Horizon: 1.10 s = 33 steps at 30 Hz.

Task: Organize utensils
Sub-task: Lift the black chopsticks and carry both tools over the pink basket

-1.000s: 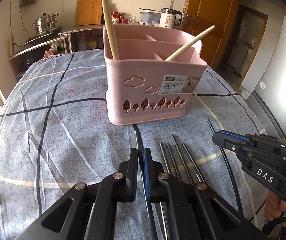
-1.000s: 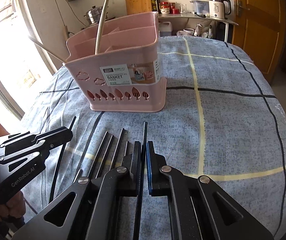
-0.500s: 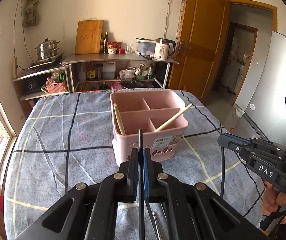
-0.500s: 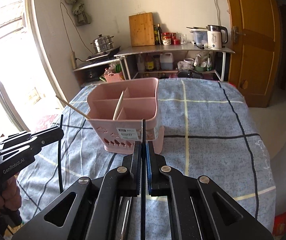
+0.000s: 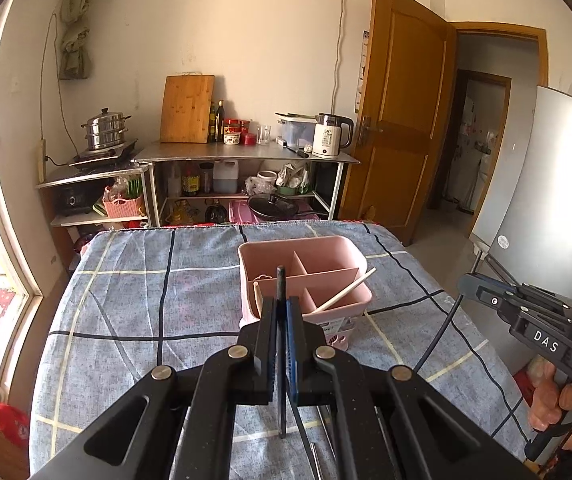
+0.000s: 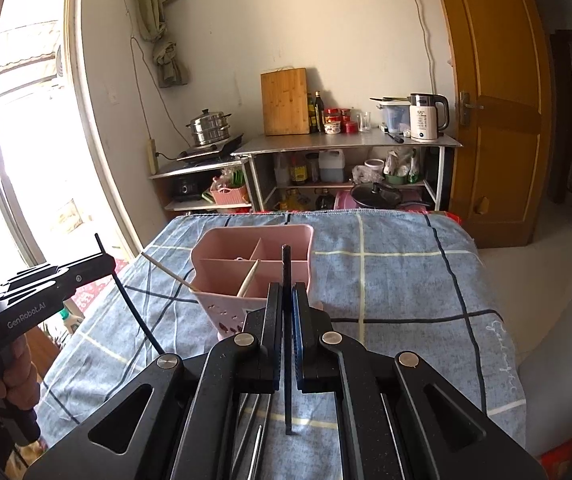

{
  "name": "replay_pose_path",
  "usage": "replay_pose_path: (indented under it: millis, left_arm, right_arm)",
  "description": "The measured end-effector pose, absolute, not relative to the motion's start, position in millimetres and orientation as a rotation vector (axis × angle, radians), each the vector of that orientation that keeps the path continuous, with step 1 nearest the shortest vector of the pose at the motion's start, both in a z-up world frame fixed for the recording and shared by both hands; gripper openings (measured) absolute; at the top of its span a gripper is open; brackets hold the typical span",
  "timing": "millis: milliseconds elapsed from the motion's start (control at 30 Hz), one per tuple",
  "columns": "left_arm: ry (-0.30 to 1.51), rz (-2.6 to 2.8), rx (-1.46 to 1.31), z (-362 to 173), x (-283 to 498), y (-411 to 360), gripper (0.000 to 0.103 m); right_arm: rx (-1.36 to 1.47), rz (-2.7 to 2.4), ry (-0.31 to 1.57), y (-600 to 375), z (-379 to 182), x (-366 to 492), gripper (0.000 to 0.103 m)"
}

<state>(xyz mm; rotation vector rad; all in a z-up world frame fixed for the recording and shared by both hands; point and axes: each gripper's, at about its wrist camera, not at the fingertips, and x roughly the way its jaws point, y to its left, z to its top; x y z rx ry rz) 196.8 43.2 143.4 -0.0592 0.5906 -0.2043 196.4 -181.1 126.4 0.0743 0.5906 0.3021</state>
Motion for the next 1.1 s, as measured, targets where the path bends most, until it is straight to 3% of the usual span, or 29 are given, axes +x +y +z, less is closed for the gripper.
replay_pose_path:
  millis: [633,1100]
  left_arm:
    - [0.626,-0.176,-0.084,131.5,112.0,42.3,0.005]
    - [0.638,-0.175,-0.083,144.2,126.4,42.0,0.004]
  right_arm:
    - [0.06,0.286,0.613,-195.8,125.0,127.3,0.005]
    - [0.039,0.29,0.574,-191.3,139.8,128.8,0.004]
